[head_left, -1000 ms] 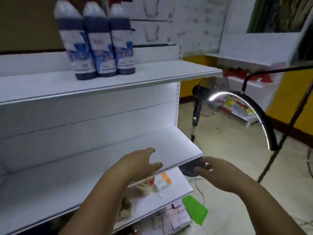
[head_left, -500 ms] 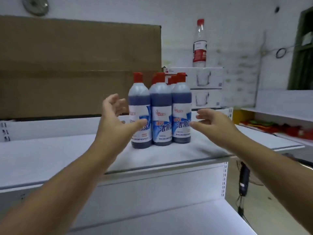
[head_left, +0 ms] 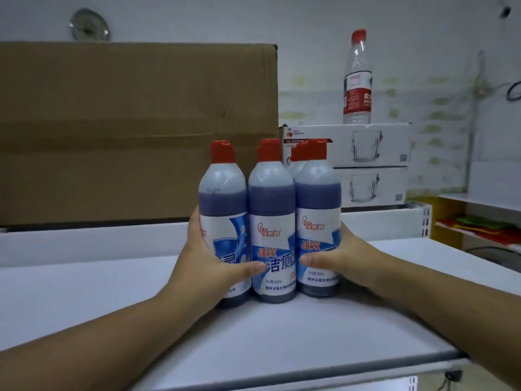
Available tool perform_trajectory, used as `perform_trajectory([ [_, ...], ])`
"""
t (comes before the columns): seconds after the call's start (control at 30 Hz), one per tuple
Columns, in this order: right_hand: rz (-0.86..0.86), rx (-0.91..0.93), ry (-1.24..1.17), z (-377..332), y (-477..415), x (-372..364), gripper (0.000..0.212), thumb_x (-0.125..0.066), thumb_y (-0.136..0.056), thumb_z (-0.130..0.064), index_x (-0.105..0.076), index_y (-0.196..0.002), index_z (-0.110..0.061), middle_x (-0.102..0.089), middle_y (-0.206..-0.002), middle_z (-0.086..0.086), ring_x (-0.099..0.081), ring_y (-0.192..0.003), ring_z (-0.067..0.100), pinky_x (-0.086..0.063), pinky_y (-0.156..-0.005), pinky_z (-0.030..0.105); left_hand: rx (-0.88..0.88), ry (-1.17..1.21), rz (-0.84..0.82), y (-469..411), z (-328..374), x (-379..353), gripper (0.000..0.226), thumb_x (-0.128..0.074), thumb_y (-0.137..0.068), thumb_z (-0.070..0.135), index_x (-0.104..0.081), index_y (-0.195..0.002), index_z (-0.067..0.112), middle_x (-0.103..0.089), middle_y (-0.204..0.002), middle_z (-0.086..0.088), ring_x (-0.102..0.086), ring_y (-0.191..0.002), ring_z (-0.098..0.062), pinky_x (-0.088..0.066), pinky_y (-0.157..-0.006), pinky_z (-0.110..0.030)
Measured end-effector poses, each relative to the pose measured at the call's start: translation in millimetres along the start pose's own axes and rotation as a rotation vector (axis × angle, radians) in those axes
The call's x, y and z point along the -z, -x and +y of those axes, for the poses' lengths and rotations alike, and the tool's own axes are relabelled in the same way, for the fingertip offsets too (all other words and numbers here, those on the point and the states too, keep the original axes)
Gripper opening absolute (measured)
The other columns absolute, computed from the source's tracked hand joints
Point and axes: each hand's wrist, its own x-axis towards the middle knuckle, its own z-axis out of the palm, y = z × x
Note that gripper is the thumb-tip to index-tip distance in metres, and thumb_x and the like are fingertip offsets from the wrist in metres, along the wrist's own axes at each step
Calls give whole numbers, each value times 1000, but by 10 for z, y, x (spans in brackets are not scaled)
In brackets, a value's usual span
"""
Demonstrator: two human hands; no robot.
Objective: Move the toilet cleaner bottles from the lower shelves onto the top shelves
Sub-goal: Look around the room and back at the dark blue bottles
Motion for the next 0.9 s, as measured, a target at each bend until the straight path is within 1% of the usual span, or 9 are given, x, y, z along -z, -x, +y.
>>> perform_trajectory([
  [0.1, -3, 35, -9, 53, -6, 4, 68, -81, -70, -14, -42, -122, -35, -65, -106, -16, -67, -85, -4, -54, -64, 11, -10, -15, 15, -1, -26, -19, 101, -88, -55, 5, -29, -131, 36, -59, -105, 22, -60, -81, 21, -45, -51, -3],
  [0.2, -34, 35, -122, 63, 19, 38, 95, -87, -49, -48, -39, -130, -36, -64, -122, -9, -64, -108, 10, -52, -92, 33, -16, -3, 13, 10, -16, 22, 102, -85, -59, 13, -22, -136, 39, -56, -113, 22, -63, -91, 11, -51, -60, -6],
  [0.27, -41, 1, -274, 50, 50, 62, 106, -71, -43, -76, -37, -136, -39, -58, -132, -9, -55, -122, 18, -43, -103, 44, 26, 7, 13, 13, 33, 42, 100, -74, -63, 40, -14, -142, 40, -52, -129, 17, -60, -108, -2, -54, -81, -19],
  [0.37, 42, -127, -409, 30, 17, 114, 106, -36, -49, -82, -30, -144, -37, -39, -149, -7, -35, -139, 20, -28, -113, 51, 179, 89, 147, -46, 62, 141, 78, -42, -75, 68, -15, -144, 45, -32, -151, 10, -40, -129, -13, -34, -104, -42],
  [0.5, 187, -272, -477, -64, -126, 174, 103, -30, -57, -89, -28, -146, -36, -28, -156, 2, -25, -143, 25, -20, -114, 59, 397, 287, 198, -184, 80, 300, 66, -27, -88, 68, -28, -145, 36, -30, -155, 5, -27, -142, -17, -16, -115, -49],
  [0.6, 254, -280, -495, -108, -191, 163, 87, -26, -74, -83, -38, -142, -31, -46, -146, 7, -40, -135, 31, -26, -111, 60, 430, 385, 128, -230, 106, 219, 57, -34, -89, 62, -52, -131, 28, -57, -135, -3, -53, -123, -25, -37, -104, -53],
  [0.67, 269, -289, -516, -146, -216, 85, 77, -27, -80, -78, -55, -129, -25, -65, -124, 9, -57, -117, 33, -40, -103, 55, 426, 378, 115, -220, 143, 105, 44, -42, -90, 53, -68, -100, 19, -74, -103, -9, -69, -91, -26, -53, -78, -42],
  [0.77, 246, -272, -586, -71, -241, 41, 65, -30, -87, -70, -68, -107, -22, -75, -99, 9, -66, -98, 31, -52, -83, 43, 433, 389, 90, -273, 24, 16, 39, -45, -91, 46, -69, -80, 18, -77, -81, -8, -72, -69, -24, -52, -65, -36],
  [0.9, 226, -232, -612, 21, -245, 4, 62, -37, -89, -63, -78, -75, -19, -77, -88, 9, -71, -85, 30, -53, -83, 43, 367, 395, 43, -299, -121, 25, 38, -41, -93, 39, -66, -79, 14, -76, -76, -9, -72, -58, -20, -49, -62, -34],
])
